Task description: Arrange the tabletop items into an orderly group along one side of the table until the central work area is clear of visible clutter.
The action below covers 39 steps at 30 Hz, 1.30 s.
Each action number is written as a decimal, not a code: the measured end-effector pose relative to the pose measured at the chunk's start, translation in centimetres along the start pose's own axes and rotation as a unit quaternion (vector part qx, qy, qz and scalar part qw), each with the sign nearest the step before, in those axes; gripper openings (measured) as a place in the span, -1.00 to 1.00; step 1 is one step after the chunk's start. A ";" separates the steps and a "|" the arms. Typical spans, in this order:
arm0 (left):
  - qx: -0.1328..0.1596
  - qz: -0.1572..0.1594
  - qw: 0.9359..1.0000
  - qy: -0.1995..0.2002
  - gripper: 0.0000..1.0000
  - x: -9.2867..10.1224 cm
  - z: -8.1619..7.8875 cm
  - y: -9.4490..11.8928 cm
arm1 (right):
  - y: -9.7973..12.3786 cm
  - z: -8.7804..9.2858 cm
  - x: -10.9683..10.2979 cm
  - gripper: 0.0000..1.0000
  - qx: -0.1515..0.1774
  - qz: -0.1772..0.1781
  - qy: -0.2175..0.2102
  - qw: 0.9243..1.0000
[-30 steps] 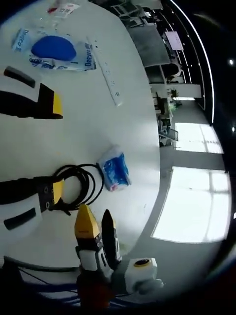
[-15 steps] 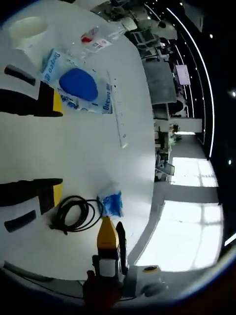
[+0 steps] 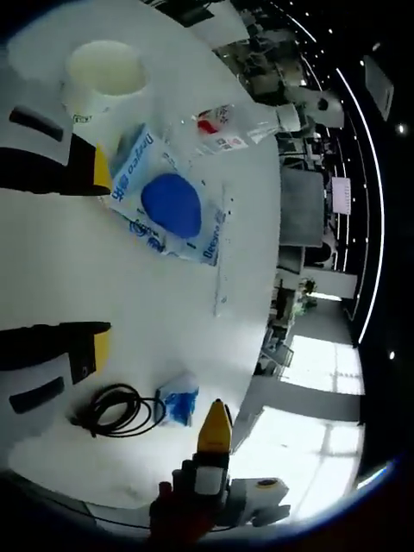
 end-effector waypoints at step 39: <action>0.001 -0.070 0.979 0.193 -0.17 -2.3 1.2 -2.8 | -14.0 -2.5 0.8 0.07 -0.079 -0.104 0.017 0.991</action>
Point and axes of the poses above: the point that each gripper's makers call its tool centre point, and the gripper's own axes: y roughly backward along the fingers, x roughly to its right, z roughly out of its underside, the point moved 8 cm from there along y, roughly backward along the fingers, and after that the axes turned 8 degrees about -z, right-handed, at the moved point
